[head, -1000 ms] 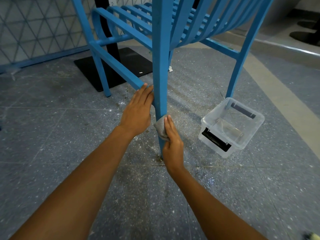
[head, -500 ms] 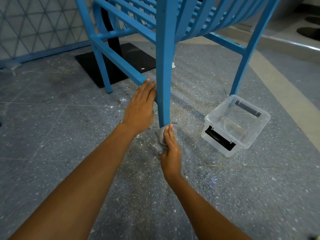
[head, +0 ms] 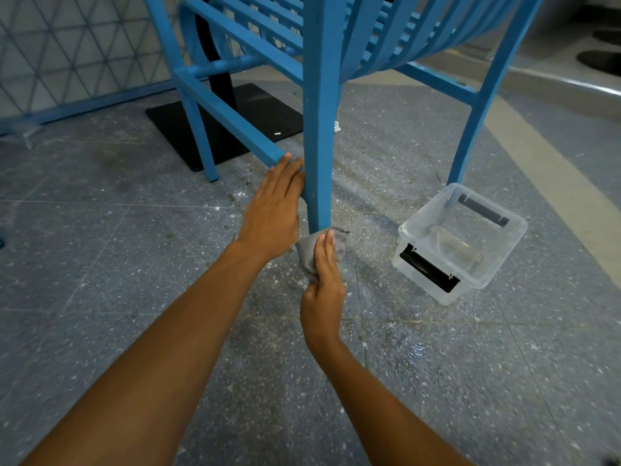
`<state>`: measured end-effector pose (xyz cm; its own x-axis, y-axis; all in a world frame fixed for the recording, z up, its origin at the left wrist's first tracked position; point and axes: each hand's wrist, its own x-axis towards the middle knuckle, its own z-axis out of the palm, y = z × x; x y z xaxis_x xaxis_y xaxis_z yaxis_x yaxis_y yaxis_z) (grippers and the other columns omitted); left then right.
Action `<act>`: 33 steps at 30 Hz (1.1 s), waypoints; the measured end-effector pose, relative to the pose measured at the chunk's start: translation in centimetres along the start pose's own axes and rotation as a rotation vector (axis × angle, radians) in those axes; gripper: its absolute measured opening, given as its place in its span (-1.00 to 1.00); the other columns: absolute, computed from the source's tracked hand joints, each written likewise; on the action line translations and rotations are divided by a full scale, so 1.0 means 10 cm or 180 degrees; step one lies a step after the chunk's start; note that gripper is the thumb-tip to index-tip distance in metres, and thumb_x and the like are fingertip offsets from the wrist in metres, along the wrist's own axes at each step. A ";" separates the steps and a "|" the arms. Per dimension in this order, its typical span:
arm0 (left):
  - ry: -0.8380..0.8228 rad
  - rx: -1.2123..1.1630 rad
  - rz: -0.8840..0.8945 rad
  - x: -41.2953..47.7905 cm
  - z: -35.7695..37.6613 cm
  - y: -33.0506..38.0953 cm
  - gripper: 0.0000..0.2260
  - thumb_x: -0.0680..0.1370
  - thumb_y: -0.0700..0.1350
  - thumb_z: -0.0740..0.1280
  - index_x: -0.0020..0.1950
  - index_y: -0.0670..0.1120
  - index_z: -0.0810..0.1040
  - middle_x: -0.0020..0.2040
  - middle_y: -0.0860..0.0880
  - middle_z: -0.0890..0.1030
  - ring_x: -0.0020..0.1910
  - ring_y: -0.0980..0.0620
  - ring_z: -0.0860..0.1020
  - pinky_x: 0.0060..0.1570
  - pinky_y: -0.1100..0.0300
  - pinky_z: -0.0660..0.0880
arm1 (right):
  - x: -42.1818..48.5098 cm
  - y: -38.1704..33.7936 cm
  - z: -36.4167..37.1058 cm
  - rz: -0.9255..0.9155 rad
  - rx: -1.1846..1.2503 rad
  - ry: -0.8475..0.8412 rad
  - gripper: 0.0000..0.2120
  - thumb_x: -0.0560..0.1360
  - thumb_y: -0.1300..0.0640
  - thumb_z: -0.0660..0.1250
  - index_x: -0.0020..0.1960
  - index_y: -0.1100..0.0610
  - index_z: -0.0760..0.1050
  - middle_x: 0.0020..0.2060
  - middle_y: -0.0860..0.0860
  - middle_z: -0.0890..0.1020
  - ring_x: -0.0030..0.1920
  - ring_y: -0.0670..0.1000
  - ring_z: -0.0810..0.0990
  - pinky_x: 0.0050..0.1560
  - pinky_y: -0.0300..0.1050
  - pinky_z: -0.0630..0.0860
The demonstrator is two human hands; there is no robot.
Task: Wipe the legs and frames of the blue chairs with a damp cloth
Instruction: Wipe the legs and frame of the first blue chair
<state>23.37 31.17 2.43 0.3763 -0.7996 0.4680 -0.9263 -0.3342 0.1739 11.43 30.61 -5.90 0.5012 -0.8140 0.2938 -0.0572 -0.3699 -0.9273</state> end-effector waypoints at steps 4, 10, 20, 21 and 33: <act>-0.0007 0.0003 -0.0026 0.00 0.02 -0.01 -0.39 0.48 -0.34 0.24 0.50 -0.21 0.11 0.51 -0.16 0.18 0.54 -0.11 0.03 0.51 0.03 -0.07 | -0.06 0.10 0.01 0.0061 -0.0082 -0.0054 -0.24 0.33 0.66 0.04 0.44 0.16 0.12 0.46 -0.03 0.13 0.48 -0.14 0.05 0.44 -0.39 0.00; 0.0000 -0.0003 -0.0011 0.01 0.03 -0.01 -0.39 0.48 -0.34 0.26 0.49 -0.22 0.13 0.51 -0.16 0.19 0.53 -0.12 0.04 0.50 0.03 -0.06 | -0.12 0.23 -0.02 0.0238 -0.0122 -0.0129 -0.23 0.34 0.67 0.04 0.42 0.11 0.07 0.45 -0.07 0.12 0.48 -0.12 0.07 0.47 -0.27 0.04; 0.0017 0.0006 -0.0008 0.00 0.01 0.00 -0.38 0.47 -0.34 0.27 0.49 -0.21 0.13 0.51 -0.16 0.18 0.53 -0.12 0.04 0.48 0.06 -0.12 | -0.15 0.27 -0.22 0.0528 -0.0005 -0.0046 -0.26 0.37 0.62 0.02 0.44 0.09 0.15 0.42 -0.16 0.17 0.45 -0.19 0.11 0.48 -0.16 0.10; 0.0024 0.0004 -0.0010 -0.01 0.01 -0.01 -0.38 0.47 -0.34 0.27 0.49 -0.21 0.13 0.51 -0.15 0.18 0.54 -0.11 0.03 0.48 0.06 -0.12 | -0.14 0.28 -0.22 0.0529 -0.0022 -0.0040 -0.26 0.37 0.62 0.02 0.44 0.10 0.15 0.42 -0.16 0.16 0.45 -0.21 0.10 0.48 -0.18 0.08; 0.0090 -0.0048 -0.0056 0.00 0.06 0.00 -0.39 0.48 -0.35 0.26 0.49 -0.22 0.12 0.51 -0.16 0.20 0.53 -0.12 0.05 0.49 0.03 -0.07 | -0.15 0.40 -0.10 0.0566 -0.0245 -0.0309 -0.25 0.37 0.65 0.06 0.41 0.09 0.03 0.42 -0.10 0.11 0.48 -0.06 0.08 0.50 -0.03 0.10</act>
<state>23.40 30.86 1.90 0.3921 -0.7791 0.4892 -0.9198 -0.3404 0.1952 9.59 29.94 -9.87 0.5578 -0.8239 0.1000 -0.2160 -0.2604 -0.9410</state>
